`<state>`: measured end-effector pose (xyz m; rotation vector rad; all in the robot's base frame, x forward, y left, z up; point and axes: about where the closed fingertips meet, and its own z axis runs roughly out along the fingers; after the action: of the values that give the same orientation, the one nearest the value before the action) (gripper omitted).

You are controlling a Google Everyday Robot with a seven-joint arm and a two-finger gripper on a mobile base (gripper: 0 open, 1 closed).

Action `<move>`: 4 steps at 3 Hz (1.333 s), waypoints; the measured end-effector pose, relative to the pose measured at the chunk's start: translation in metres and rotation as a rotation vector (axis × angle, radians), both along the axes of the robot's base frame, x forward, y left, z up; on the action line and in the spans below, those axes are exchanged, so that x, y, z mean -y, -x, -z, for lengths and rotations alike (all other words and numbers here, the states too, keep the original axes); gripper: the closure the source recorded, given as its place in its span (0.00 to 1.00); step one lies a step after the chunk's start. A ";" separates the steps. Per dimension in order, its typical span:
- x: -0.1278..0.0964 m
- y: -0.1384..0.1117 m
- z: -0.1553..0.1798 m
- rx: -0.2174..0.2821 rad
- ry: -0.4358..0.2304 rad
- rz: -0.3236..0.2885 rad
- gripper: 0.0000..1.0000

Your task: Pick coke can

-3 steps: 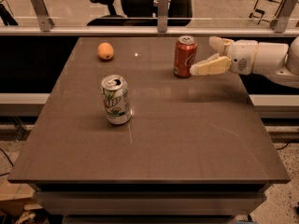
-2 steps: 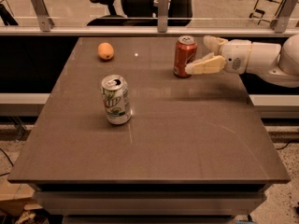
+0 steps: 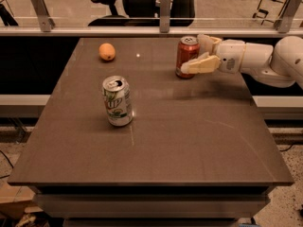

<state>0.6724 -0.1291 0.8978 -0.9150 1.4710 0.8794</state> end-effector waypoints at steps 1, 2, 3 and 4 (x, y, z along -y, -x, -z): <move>-0.011 -0.006 0.003 0.020 -0.023 -0.033 0.00; -0.020 -0.011 0.003 0.052 -0.041 -0.063 0.16; -0.023 -0.015 0.003 0.077 -0.037 -0.077 0.41; -0.023 -0.016 0.001 0.090 -0.029 -0.080 0.64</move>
Offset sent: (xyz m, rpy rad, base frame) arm 0.0178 0.0225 -0.0051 0.0616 -0.0972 0.0908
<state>0.6885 -0.1058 0.8972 -0.9851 1.3492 0.9041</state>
